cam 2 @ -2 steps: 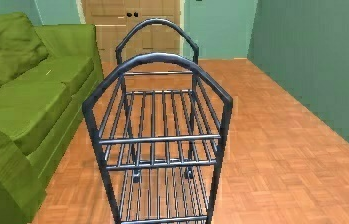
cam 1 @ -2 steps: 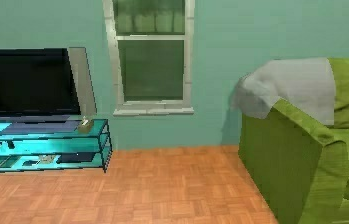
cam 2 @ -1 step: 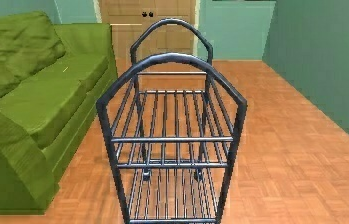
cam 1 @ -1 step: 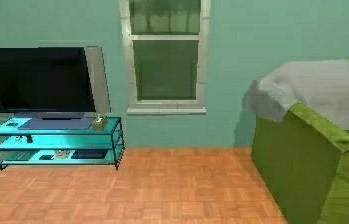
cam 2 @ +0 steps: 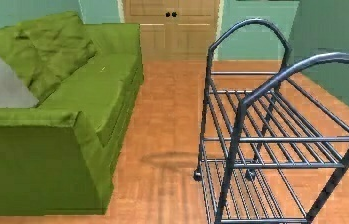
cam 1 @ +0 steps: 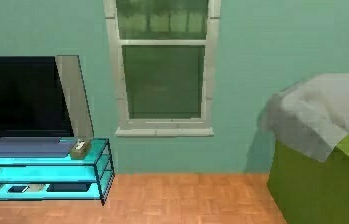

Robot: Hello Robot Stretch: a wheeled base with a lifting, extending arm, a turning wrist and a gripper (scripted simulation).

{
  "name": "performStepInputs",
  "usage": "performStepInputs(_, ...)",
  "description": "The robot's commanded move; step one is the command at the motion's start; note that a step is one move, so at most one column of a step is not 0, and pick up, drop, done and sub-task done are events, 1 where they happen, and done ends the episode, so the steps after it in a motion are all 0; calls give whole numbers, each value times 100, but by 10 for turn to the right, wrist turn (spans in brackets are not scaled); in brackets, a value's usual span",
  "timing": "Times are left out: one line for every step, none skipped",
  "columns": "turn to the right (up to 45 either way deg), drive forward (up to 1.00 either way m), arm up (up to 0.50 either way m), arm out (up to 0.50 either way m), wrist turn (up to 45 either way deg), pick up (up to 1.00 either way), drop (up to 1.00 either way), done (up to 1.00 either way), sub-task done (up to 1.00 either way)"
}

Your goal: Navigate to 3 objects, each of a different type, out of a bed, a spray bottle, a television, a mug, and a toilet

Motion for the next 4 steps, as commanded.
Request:
performStepInputs(-120,0,0,0,0,0,0,0,0)
performStepInputs(0,70,0,0,0,0,0,0,0)
performStepInputs(-390,0,0,0,0,0,0,0,0)
performStepInputs(0,0,0,0,0,0,0,100,0)
